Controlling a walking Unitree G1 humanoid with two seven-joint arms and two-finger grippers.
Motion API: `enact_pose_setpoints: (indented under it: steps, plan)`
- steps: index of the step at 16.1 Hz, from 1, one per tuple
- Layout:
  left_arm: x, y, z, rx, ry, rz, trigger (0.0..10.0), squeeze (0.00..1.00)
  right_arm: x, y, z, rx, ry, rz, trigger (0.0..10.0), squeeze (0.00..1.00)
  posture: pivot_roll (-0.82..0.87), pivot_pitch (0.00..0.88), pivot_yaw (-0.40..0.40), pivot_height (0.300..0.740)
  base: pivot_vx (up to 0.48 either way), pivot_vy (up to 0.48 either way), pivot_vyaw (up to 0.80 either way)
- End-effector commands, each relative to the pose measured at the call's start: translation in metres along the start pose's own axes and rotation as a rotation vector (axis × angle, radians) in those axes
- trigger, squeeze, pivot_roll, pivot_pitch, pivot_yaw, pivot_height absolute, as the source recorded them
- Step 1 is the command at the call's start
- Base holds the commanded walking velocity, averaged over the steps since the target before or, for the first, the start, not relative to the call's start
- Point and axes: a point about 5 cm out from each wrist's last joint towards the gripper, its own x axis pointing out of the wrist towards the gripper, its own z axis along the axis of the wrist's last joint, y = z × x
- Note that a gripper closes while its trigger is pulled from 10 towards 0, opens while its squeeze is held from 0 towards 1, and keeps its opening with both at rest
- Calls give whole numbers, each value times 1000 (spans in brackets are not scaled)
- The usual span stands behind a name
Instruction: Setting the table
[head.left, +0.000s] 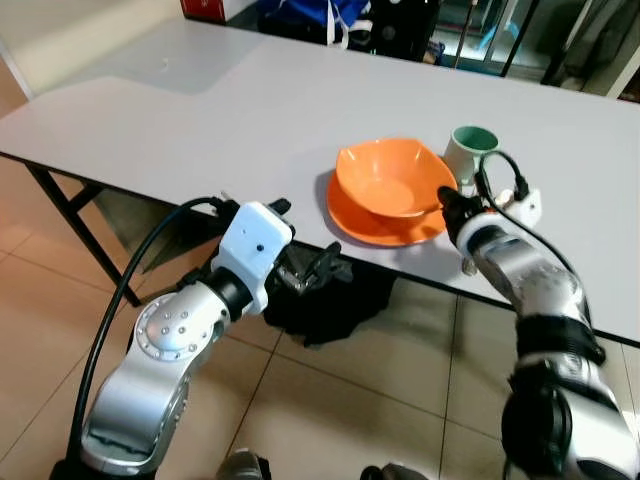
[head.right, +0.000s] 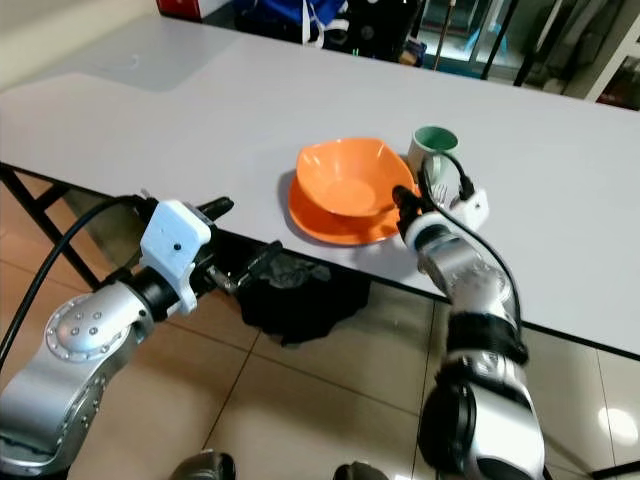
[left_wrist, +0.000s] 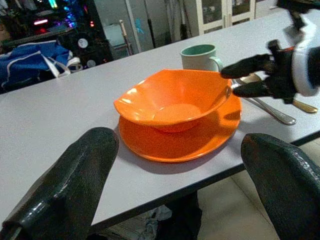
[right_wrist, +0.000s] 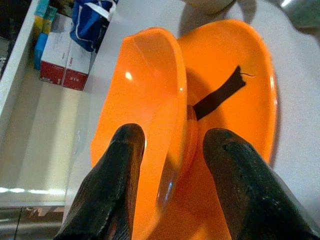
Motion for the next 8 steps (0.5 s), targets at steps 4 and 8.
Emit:
enact_pose_setpoints:
  steps: [4, 8]
  plan:
    - [2, 13, -1, 5, 11, 116, 10000, 0, -30, 13, 6, -123, -9, 99, 10000, 0, 12, 87, -9, 740, 0, 480, 0]
    - [3, 30, -4, 58, 58, 261, 10000, 0, -62, 69, -4, -565, -197, 284, 10000, 0, 3, 91, -11, 740, 0, 480, 0]
